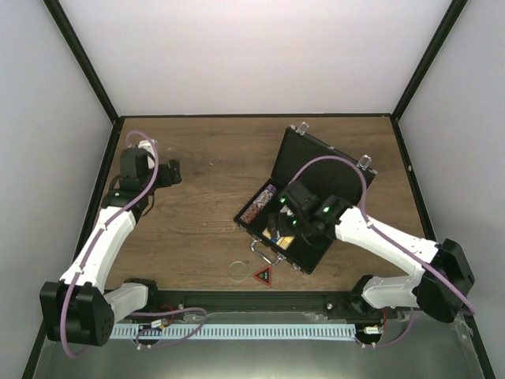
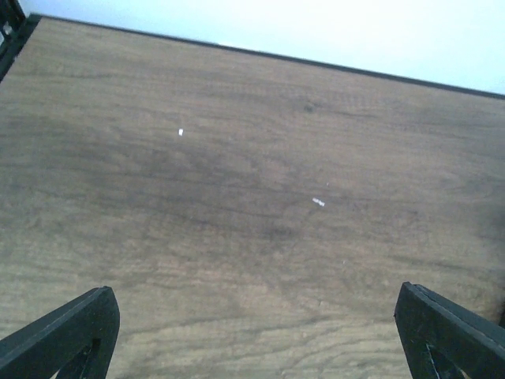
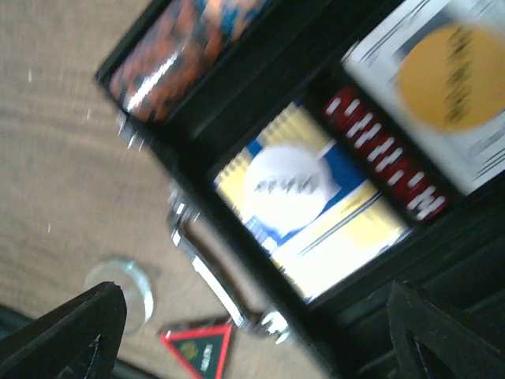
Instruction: Pack up texas hold em set
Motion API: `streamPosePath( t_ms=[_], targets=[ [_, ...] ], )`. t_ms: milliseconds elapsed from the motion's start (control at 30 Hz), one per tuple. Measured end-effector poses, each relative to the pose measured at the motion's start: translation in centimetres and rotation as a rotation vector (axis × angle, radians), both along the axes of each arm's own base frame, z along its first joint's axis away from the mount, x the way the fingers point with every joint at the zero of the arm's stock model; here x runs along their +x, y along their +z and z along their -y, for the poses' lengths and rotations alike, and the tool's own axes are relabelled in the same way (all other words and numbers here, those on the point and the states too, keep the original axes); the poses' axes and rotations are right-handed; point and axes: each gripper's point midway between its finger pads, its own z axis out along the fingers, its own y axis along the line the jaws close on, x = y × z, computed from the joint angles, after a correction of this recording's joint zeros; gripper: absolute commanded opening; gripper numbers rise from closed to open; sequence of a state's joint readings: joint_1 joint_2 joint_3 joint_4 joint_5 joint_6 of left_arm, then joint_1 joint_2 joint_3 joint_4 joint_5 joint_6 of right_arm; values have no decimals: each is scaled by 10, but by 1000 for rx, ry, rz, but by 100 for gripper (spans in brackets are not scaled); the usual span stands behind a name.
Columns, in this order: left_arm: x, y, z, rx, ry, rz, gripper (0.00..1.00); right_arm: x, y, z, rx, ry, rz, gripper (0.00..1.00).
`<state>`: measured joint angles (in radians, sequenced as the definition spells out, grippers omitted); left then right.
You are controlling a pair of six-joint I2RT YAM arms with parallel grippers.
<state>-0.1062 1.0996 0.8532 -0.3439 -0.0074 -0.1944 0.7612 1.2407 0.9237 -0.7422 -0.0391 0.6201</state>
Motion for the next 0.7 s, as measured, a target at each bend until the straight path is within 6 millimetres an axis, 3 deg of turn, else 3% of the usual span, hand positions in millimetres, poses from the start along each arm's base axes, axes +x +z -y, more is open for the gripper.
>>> streamPosePath(
  t_ms=[200,300,400,533,700],
  targets=[
    [22,32,-1,20,8,77,98,-82,-10,-46,-26,73,-140,93],
    [26,31,-5,42,20,85,98,-119,-25,-57,-83,87,-219,94],
    [26,27,-8,65,30,75,99,-144,-47,-64,-163,84,-277,95],
    [22,26,-12,84,44,81,100,-155,-68,-65,-223,46,-321,97],
    [20,30,-14,92,49,91,100,-152,-75,-69,-224,7,-324,96]
  ],
)
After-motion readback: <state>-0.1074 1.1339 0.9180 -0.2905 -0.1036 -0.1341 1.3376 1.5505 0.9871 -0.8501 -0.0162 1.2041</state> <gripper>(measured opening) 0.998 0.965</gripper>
